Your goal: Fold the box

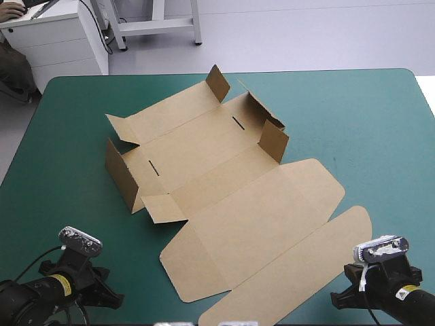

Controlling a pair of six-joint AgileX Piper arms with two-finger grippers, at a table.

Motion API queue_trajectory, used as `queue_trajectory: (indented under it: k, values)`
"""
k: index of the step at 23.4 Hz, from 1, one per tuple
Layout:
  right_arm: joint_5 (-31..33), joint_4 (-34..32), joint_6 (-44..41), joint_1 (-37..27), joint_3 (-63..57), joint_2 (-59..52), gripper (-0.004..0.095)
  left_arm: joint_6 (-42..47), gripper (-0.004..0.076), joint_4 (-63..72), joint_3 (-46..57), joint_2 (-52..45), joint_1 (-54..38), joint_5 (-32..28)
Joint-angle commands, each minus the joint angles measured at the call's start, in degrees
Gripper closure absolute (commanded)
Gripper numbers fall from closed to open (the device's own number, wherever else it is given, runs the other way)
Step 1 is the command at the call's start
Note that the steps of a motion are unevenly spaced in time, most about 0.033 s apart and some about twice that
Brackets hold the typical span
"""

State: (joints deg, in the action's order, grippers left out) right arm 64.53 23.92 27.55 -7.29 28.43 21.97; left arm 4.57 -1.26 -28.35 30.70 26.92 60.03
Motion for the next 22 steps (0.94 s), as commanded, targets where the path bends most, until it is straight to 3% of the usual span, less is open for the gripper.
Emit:
queue_trajectory:
  k: [1,5,7,9,14,22]
  values:
    - [-2.26,1.75,0.70,0.20,1.46,0.58,0.0928,0.09,0.0731,-0.05,-1.24,0.21,0.06,-2.37]
    - [-0.46,2.88,0.70,0.20,2.47,0.58,0.0898,0.09,0.0731,-0.05,-1.24,0.21,0.06,-2.37]
    - [0.80,3.24,0.70,0.20,3.29,0.58,0.0774,-0.38,0.0731,-0.05,-1.24,0.21,0.06,-2.37]
    - [1.42,3.46,0.70,0.20,4.11,0.58,0.0495,-0.34,0.0731,-0.05,-1.24,0.21,0.06,-2.37]
    - [1.42,3.34,-2.28,0.20,6.08,0.58,0.0125,-0.34,0.0731,-0.05,-1.24,0.21,0.06,-2.37]
    - [5.37,3.34,-3.91,0.20,12.02,5.50,0.0126,-0.34,0.0731,-0.05,-1.24,0.21,0.06,-2.37]
